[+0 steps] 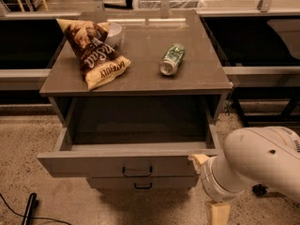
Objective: Close top drawer
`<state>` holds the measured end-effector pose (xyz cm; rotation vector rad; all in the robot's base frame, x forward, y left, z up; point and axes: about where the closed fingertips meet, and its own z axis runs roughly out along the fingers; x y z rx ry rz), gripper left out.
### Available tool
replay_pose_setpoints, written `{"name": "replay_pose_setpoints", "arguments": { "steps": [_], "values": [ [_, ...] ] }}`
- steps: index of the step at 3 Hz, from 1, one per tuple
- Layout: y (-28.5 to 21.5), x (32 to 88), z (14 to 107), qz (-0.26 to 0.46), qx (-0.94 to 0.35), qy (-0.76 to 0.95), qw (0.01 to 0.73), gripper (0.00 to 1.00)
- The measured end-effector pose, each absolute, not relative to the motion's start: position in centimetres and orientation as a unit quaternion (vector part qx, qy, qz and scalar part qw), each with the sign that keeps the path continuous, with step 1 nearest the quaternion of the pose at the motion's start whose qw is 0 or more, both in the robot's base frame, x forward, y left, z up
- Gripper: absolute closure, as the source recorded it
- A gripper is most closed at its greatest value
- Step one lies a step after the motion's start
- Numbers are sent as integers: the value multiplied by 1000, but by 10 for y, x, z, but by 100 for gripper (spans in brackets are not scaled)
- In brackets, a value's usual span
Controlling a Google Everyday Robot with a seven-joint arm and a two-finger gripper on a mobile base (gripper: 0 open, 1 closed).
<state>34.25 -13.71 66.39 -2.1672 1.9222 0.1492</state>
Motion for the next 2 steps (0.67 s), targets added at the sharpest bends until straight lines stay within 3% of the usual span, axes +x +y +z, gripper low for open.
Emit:
{"name": "replay_pose_setpoints", "arguments": {
  "steps": [1, 2],
  "values": [
    [-137, 342, 664, 51, -742, 658, 120, 0],
    [-129, 336, 668, 41, -767, 627, 134, 18]
  ]
}}
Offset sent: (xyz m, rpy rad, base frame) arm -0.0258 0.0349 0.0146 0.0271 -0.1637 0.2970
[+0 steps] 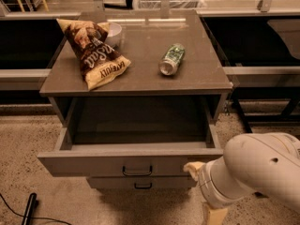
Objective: Close top drawer
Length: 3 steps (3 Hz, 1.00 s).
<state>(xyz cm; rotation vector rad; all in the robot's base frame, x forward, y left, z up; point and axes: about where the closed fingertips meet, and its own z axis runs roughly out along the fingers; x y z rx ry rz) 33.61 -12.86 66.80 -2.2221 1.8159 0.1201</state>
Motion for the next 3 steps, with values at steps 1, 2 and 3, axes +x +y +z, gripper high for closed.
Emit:
{"name": "replay_pose_setpoints", "arguments": {
  "steps": [1, 2, 3],
  "values": [
    [-120, 332, 671, 40, -792, 590, 151, 41],
    [-118, 331, 671, 40, -797, 582, 155, 66],
    [-118, 331, 671, 40, -798, 582, 155, 89]
  ]
}}
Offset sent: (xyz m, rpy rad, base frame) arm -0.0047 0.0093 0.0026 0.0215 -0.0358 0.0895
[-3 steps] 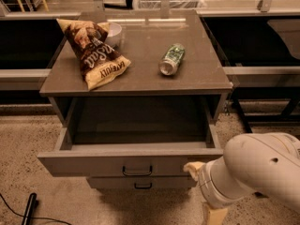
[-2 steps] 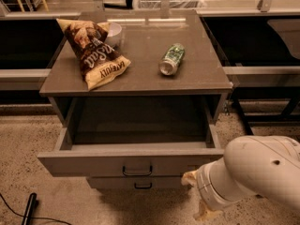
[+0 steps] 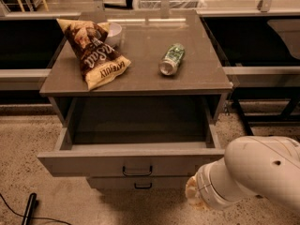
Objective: Close top drawer
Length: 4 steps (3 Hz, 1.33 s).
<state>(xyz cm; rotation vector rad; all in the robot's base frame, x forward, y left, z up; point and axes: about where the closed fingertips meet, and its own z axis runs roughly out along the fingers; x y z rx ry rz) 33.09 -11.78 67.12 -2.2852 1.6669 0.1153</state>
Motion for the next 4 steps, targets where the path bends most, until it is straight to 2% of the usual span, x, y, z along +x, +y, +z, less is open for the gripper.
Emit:
{"name": "replay_pose_setpoints", "arguments": {
  "steps": [1, 3, 4],
  "values": [
    [-116, 336, 671, 37, -799, 580, 153, 100],
    [-111, 398, 647, 11, -797, 589, 131, 99],
    [-118, 417, 635, 7, -787, 604, 126, 76]
  ]
}}
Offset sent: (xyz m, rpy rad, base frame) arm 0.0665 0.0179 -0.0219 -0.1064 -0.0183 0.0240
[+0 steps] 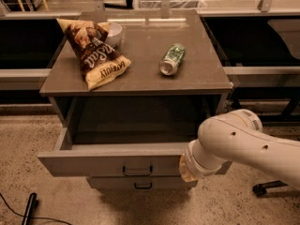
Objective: Close top drawer
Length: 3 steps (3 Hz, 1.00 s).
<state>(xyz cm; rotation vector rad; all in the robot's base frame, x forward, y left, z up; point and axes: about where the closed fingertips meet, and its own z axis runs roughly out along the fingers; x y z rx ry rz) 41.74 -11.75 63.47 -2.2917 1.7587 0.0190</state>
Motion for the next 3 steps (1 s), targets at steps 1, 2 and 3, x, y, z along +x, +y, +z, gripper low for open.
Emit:
{"name": "replay_pose_setpoints", "arguments": {
  "steps": [1, 2, 3],
  "values": [
    [-118, 417, 634, 6, -787, 605, 125, 53],
    [-118, 417, 634, 6, -787, 605, 125, 31],
    [-118, 417, 634, 6, -787, 605, 125, 8]
  ]
}}
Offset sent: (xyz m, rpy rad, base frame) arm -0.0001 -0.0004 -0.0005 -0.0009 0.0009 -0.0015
